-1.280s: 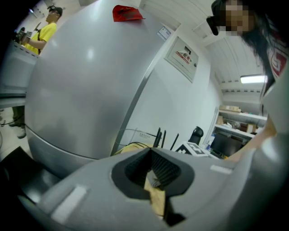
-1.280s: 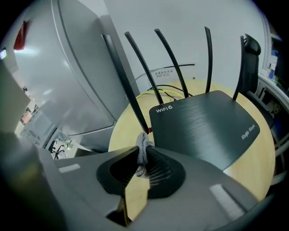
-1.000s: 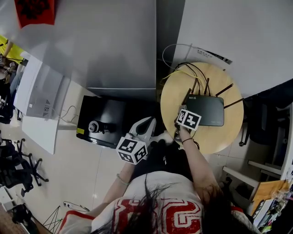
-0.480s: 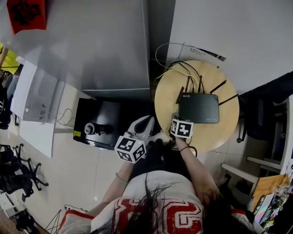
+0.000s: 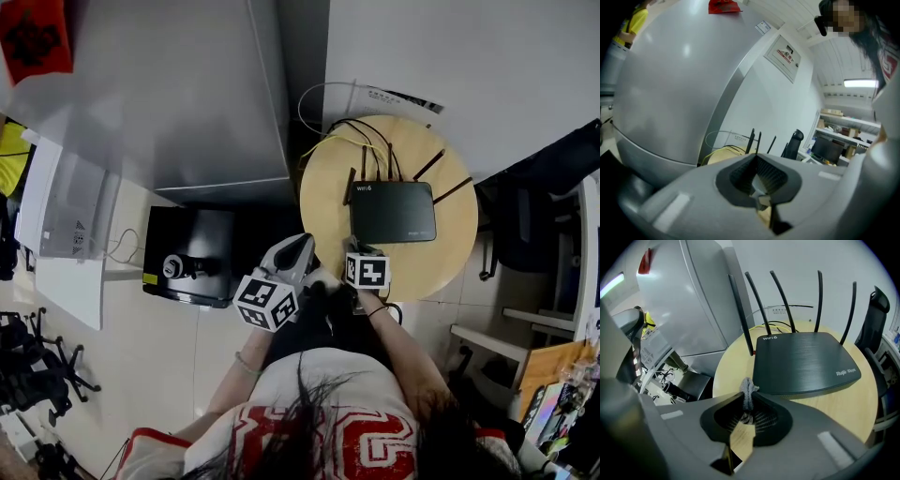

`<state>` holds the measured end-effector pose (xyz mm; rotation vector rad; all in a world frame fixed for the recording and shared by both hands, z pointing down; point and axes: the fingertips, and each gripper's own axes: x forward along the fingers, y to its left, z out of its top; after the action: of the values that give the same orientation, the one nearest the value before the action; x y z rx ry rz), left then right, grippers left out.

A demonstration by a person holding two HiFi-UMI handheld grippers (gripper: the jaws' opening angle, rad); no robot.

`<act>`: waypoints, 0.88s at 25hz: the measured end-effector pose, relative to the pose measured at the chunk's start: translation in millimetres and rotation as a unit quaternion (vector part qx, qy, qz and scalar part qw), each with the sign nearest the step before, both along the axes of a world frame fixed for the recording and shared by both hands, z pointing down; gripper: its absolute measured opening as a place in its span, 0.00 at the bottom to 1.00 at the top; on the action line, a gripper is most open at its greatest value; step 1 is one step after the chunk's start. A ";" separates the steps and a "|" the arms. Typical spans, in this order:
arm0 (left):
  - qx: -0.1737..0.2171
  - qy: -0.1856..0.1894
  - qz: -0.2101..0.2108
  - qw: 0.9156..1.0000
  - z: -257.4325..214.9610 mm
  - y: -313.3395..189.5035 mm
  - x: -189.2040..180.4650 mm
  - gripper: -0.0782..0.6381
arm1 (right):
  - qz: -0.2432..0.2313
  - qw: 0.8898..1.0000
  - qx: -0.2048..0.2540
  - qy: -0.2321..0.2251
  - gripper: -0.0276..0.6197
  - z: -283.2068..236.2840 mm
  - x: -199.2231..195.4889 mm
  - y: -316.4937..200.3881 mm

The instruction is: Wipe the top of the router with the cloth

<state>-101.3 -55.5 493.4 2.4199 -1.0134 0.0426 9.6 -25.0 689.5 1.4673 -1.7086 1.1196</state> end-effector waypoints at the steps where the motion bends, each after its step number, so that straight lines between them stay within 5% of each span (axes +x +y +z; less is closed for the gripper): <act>1: 0.001 0.000 0.001 1.000 -0.4 0.4 2.4 0.11 | -0.004 1.000 0.001 -0.001 0.10 -0.3 0.7 1.7; 12: 0.003 -0.001 0.011 1.000 -1.1 3.3 25.6 0.11 | 0.029 0.999 0.001 -0.014 0.10 0.3 53.5 34.3; 22: 0.015 -0.009 0.032 0.999 -7.0 7.1 53.9 0.11 | 0.041 0.987 0.143 -0.055 0.10 -84.5 76.6 14.5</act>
<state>-47.4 -48.4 486.4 2.4832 -0.9504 0.0724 86.2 -10.6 605.0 1.6898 -1.9662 1.0473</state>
